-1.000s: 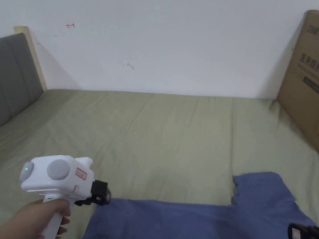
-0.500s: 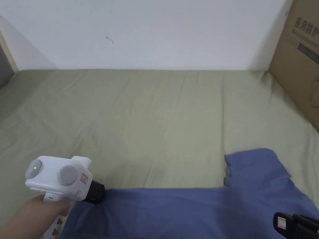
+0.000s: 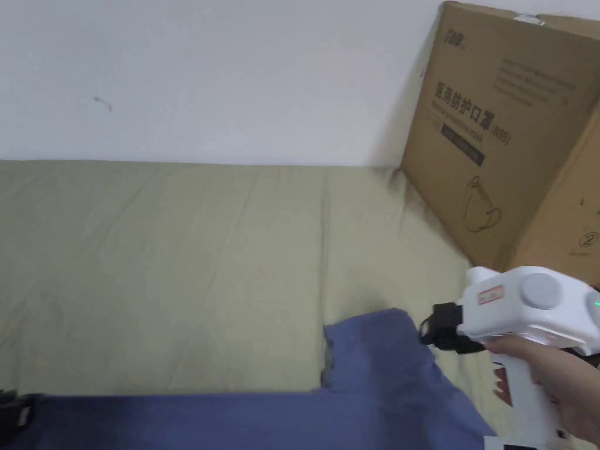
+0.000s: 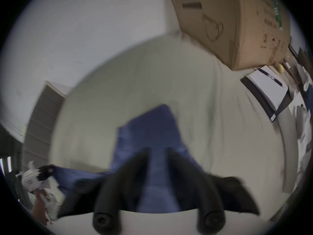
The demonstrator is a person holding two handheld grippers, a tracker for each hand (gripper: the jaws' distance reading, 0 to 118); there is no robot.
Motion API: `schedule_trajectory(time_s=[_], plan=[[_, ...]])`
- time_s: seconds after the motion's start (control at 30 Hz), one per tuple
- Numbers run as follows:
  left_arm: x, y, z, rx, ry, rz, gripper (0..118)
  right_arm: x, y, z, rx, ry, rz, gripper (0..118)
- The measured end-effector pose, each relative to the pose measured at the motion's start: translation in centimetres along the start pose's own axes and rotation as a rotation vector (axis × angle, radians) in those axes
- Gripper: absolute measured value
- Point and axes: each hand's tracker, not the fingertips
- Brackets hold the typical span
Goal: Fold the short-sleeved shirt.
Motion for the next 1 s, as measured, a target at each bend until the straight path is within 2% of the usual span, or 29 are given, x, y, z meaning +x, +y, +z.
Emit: schedule_trajectory(time_s=[0.03,0.07,0.1,0.17,0.23,0.27,0.33,0.37,0.4,0.43,0.47,0.53,0.6,0.7,0.73,0.9,1.0], plan=[[0.0,-0.3,0.4,0.006,-0.005,0.003,0,0.1,0.4,-1.4,-0.04,-0.043,0.013,93],[0.0,-0.6,0.7,0.009,-0.011,0.011,0,0.7,0.7,-3.3,-0.063,-0.058,0.013,103],[0.0,-0.4,0.9,0.009,-0.019,0.023,0,0.8,0.7,-4.8,-0.066,-0.075,0.015,118],[-0.4,-1.2,1.2,0.02,-0.039,0.092,0,0.5,0.8,-7.0,-0.026,-0.101,-0.006,108],[-0.8,-1.4,1.0,0.01,-0.054,0.133,0,0.5,0.9,-8.4,-0.085,-0.095,0.003,108],[-0.9,-1.6,0.9,0.009,-0.049,0.135,0,0.3,0.9,-9.1,-0.119,-0.09,0.016,107],[-1.1,-2.1,0.5,-0.007,-0.042,0.132,0,-0.8,0.5,-9.0,-0.107,-0.165,0.09,99],[-1.2,-1.9,-0.1,-0.024,-0.032,0.121,0,-1.2,0.2,-8.4,-0.094,-0.18,0.137,90],[-1.2,-2.0,-0.3,-0.031,-0.025,0.113,0,-1.6,0.3,-7.7,-0.101,-0.197,0.159,63],[-1.2,-2.1,-0.4,-0.035,-0.026,0.111,0,-1.7,0.2,-7.0,-0.083,-0.184,0.189,25],[-1.2,-2.3,-0.5,-0.039,-0.027,0.11,0,-1.7,0.2,-6.0,-0.068,-0.138,0.208,0],[-1.2,-2.1,-0.7,-0.045,-0.023,0.12,0,-2.2,-0.8,-4.6,-0.023,-0.076,0.185,0],[-0.9,-1.9,-0.3,-0.055,-0.01,0.147,0,-1.8,-1.1,-2.1,0.029,0.0,0.195,0],[-0.9,-1.0,0.6,-0.015,-0.019,0.167,0,-1.5,-1.5,0.7,0.147,-0.006,0.238,0],[-1.0,-0.5,0.9,0.001,-0.017,0.165,0,-1.8,-1.6,2.2,0.181,-0.023,0.23,0],[-1.3,2.4,0.5,0.039,-0.002,0.149,0,-1.7,0.2,6.1,0.298,-0.008,0.09,0],[-1.1,3.6,0.8,0.079,0.003,0.131,0,-2.2,1.3,8.0,0.387,-0.021,0.086,0]])
